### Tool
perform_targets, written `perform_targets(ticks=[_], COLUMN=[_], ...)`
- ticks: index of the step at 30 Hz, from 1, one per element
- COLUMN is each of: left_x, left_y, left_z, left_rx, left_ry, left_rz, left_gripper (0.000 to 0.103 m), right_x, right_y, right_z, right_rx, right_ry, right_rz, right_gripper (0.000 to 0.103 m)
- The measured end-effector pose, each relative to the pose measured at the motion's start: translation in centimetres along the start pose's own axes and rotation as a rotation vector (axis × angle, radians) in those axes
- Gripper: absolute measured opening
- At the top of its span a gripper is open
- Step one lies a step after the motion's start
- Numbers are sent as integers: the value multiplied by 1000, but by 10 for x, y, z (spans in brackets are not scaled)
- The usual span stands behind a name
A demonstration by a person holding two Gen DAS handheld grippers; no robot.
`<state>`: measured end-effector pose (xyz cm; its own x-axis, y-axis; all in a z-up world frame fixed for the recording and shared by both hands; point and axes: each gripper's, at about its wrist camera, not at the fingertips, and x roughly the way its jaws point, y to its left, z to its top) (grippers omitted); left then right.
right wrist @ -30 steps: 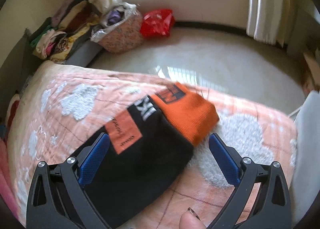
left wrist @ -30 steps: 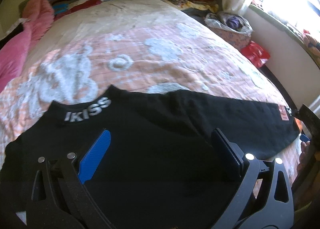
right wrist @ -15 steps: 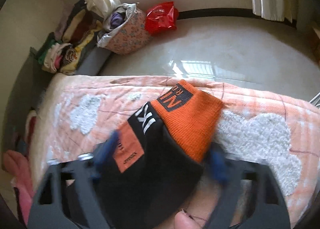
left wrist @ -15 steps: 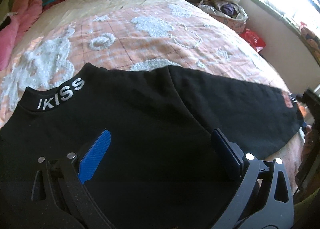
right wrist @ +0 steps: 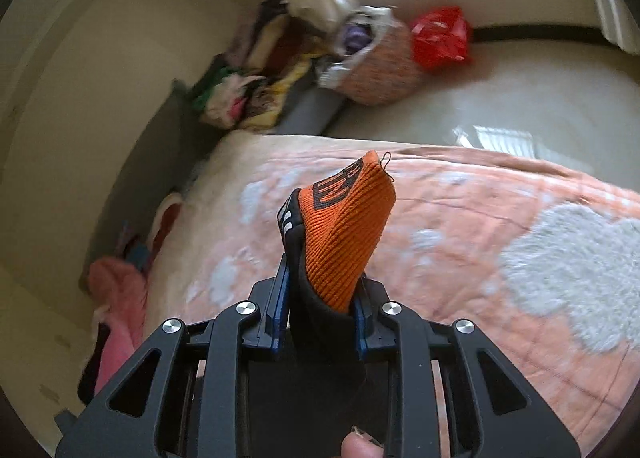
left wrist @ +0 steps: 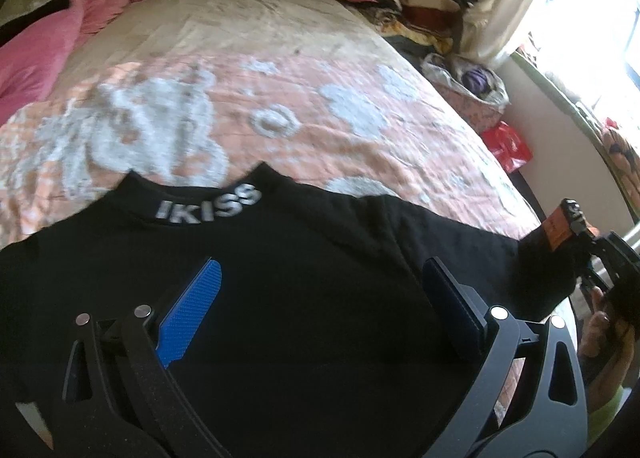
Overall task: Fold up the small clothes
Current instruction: 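Carry the sleeve with the right tool across the shirt body toward the left tool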
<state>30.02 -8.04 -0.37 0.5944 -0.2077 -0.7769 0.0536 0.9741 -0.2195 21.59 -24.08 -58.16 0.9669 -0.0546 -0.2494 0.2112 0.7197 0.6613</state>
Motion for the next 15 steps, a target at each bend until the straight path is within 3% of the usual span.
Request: perform_targets(ticks=[8, 15], left_x=[-31, -47], left_y=[27, 45], left_z=[5, 6], left_rx=[-56, -116], left_ry=[-41, -23], left_rz=[5, -82], left_gripper=[94, 94], right_x=[-14, -22], right_y=[55, 98], right_z=[-17, -35], right_rx=[-124, -247], right_ry=[33, 67], right_rz=[118, 196], right_gripper=[23, 23])
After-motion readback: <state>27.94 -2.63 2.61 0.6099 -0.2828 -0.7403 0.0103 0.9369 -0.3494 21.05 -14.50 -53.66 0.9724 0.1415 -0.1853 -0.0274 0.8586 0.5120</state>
